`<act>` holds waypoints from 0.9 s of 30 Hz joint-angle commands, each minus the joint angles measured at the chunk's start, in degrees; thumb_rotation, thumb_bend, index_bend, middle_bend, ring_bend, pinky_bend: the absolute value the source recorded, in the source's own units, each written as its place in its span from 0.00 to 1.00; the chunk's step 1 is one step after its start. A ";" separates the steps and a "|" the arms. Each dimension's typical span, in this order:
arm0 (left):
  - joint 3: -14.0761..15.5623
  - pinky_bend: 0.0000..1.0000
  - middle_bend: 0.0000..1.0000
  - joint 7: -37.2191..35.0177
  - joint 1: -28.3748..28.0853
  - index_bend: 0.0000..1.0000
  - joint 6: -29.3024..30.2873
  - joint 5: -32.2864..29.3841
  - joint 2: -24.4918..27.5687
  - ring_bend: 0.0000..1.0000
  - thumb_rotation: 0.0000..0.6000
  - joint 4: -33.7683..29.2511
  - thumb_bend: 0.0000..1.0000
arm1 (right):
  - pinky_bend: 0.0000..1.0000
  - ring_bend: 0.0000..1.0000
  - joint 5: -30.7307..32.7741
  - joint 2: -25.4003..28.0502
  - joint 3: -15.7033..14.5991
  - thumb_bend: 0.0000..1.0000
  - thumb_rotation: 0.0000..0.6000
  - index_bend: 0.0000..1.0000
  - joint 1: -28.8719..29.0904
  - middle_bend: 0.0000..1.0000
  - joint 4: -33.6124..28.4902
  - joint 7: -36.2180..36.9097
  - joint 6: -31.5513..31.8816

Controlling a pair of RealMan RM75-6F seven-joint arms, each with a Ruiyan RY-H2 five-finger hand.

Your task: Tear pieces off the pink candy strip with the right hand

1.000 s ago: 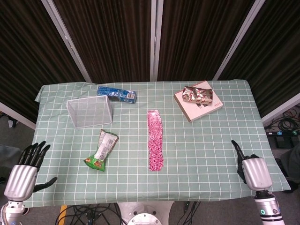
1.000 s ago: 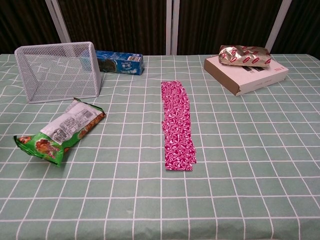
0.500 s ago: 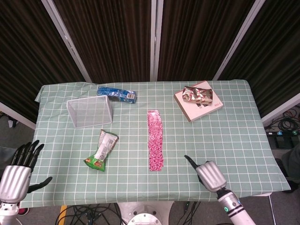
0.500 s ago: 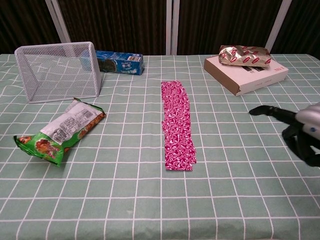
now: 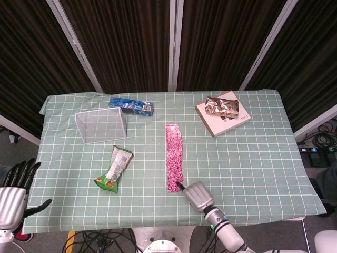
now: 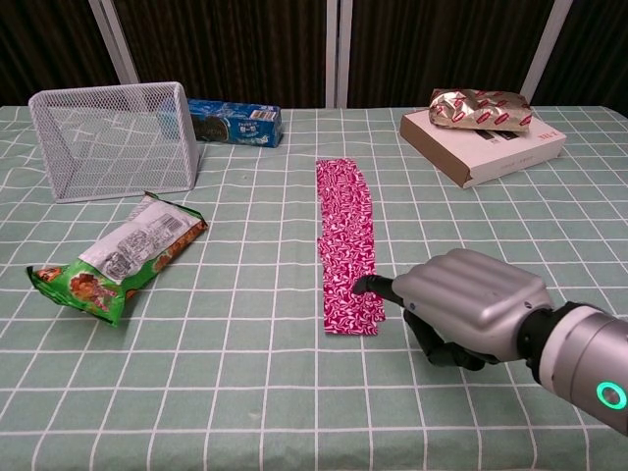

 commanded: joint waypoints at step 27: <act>0.66 0.09 0.01 -1.31 -0.41 0.05 -1.67 0.09 -0.38 0.00 0.92 1.05 0.01 | 0.71 0.84 11.06 -3.02 -4.63 1.00 1.00 0.13 7.08 0.89 1.87 -2.39 8.93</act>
